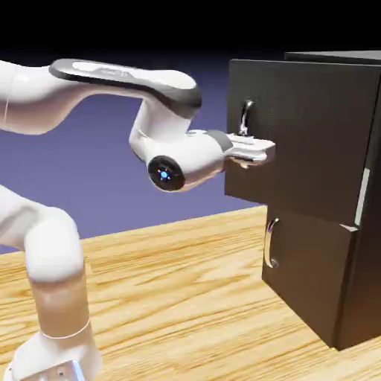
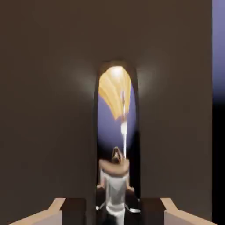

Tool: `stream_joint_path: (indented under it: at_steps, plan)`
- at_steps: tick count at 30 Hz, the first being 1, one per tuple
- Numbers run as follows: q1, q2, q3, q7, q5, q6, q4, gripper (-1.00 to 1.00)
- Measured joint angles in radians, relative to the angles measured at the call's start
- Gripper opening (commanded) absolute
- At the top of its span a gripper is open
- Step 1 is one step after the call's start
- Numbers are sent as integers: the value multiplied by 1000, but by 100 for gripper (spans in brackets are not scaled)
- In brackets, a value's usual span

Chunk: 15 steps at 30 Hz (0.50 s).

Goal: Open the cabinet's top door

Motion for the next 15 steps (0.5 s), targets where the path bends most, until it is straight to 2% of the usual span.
stream_joint_path:
  at_steps: [7,15]
  plan:
    - [-29,16,-205,79,-293,-285,35,-100]
    - [17,145,-455,89,-527,-633,191,-100]
